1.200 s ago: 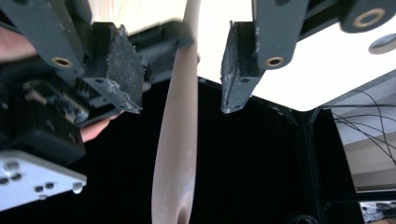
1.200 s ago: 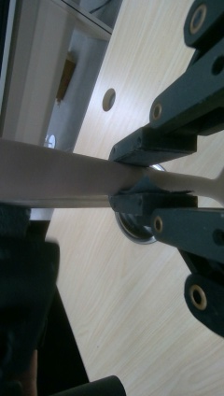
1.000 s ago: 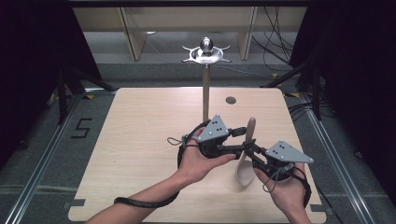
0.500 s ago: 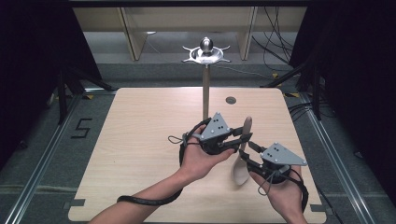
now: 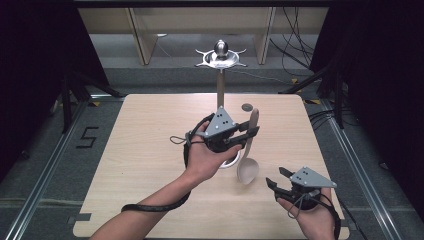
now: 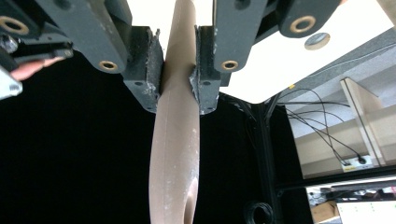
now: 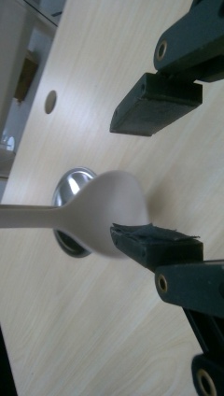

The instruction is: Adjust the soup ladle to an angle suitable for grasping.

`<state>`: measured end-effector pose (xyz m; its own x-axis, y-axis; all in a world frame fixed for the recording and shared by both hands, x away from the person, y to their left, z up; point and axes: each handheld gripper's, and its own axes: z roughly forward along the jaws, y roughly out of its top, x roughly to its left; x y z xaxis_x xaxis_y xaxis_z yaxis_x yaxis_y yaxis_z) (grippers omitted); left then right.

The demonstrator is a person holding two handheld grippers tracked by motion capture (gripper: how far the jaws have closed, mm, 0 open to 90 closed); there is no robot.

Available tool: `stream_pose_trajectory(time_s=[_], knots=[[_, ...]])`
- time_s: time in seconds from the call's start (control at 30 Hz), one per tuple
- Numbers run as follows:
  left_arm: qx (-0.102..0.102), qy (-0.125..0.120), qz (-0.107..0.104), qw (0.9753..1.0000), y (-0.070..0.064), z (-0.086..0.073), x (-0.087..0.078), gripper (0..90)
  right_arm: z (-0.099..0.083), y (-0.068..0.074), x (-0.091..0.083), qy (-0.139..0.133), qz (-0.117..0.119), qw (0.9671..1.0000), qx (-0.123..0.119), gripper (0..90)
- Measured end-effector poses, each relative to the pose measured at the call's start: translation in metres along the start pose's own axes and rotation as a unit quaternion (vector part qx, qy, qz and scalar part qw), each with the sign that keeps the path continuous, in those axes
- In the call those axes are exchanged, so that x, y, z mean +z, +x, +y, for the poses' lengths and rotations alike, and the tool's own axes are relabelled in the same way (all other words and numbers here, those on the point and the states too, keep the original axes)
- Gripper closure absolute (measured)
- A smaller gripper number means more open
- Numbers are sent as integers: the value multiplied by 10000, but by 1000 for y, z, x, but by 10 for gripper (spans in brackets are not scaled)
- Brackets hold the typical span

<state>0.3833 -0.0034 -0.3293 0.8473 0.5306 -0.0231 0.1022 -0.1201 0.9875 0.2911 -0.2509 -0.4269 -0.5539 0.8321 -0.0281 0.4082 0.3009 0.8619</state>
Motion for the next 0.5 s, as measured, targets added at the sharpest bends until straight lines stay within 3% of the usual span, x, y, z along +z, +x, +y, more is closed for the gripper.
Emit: stream_pose_trajectory(time_s=[0.03,0.13,0.17,0.3,0.33,0.37,0.5], knots=[[-12,-3,20,10000,2,1,0,733,-2,-3,1,-18,-68,9999,-106,434],[-17,-8,70,10000,5,3,1,733,-6,-4,1,108,-42,9999,69,433],[-14,-14,87,10000,6,4,1,733,-6,-7,2,29,-30,10000,-87,432],[-49,-34,153,9999,9,6,1,732,-7,-10,2,57,-41,9999,-83,433],[-52,-36,156,9999,9,7,1,732,-8,-8,2,85,-78,9998,152,433],[-31,-31,166,9999,10,8,0,733,-8,-10,2,83,-34,9999,74,432],[-76,-43,167,9998,12,13,0,733,-10,-9,2,228,-51,9991,364,430]])
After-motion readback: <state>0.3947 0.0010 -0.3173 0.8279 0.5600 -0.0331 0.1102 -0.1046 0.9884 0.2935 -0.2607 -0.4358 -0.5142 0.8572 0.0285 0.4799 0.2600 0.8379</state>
